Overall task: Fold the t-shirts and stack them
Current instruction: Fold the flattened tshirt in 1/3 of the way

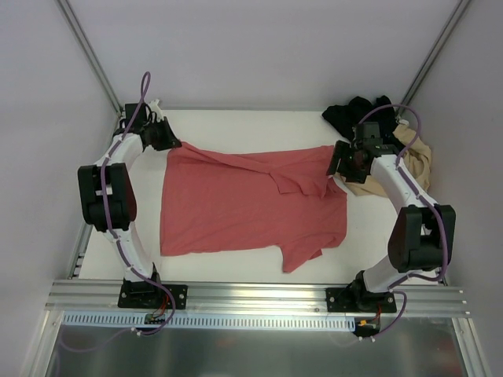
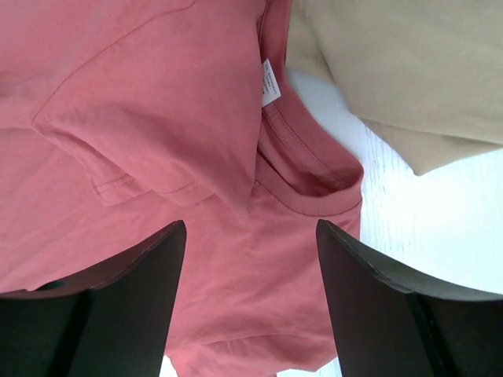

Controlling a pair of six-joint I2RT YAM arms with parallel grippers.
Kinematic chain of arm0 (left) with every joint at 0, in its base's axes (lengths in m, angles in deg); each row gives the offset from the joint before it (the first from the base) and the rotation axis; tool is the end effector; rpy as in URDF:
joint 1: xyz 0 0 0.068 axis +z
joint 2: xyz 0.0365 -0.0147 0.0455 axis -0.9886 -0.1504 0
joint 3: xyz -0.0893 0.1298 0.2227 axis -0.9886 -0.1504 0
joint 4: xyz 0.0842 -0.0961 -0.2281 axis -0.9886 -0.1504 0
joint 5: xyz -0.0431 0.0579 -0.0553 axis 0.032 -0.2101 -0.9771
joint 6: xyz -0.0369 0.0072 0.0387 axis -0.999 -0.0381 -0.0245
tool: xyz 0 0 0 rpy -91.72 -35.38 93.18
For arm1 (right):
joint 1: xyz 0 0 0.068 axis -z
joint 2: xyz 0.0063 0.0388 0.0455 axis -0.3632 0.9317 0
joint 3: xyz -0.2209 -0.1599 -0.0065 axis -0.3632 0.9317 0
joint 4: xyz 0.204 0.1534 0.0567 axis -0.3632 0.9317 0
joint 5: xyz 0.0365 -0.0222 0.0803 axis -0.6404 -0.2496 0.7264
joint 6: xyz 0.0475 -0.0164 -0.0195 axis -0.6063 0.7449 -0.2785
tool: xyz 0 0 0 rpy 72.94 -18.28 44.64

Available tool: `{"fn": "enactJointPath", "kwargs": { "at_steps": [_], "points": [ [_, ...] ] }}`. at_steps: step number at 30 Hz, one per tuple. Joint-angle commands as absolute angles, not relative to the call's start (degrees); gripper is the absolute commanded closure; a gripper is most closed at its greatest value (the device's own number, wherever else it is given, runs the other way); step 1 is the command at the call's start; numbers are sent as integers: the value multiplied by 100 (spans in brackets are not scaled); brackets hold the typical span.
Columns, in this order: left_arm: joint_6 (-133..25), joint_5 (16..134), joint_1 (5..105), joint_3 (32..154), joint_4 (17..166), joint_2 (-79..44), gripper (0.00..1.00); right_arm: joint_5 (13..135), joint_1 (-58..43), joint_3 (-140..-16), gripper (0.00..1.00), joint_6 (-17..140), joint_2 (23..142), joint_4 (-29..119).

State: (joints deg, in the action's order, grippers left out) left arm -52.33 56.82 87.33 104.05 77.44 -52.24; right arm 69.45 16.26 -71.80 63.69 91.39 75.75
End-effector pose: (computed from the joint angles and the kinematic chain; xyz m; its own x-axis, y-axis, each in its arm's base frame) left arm 0.4373 0.0298 0.2396 -0.6535 -0.2233 -0.7232 0.1446 0.9010 -0.4089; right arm 0.3365 0.0318 0.2622 -0.7915 0.0090 -0.6111 -0.0616 0.9936 0.0945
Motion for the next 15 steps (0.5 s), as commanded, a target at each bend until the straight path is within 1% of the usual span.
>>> {"fn": "enactJointPath", "kwargs": {
  "at_steps": [1, 8, 15],
  "points": [
    [-5287, 5632, 8698, 10264, 7974, -4743, 100, 6794, 1672, -7310, 28, 6355, 8746, 7723],
    [-5279, 5649, 8662, 9921, 8062, -4488, 100, 6855, 1672, -7249, 27, 6328, 8614, 7767],
    [-5243, 5667, 8575, 9675, 8088, -4295, 100, 7084, 1664, -6548, 31, 6214, 8605, 7372]
  ]
}}
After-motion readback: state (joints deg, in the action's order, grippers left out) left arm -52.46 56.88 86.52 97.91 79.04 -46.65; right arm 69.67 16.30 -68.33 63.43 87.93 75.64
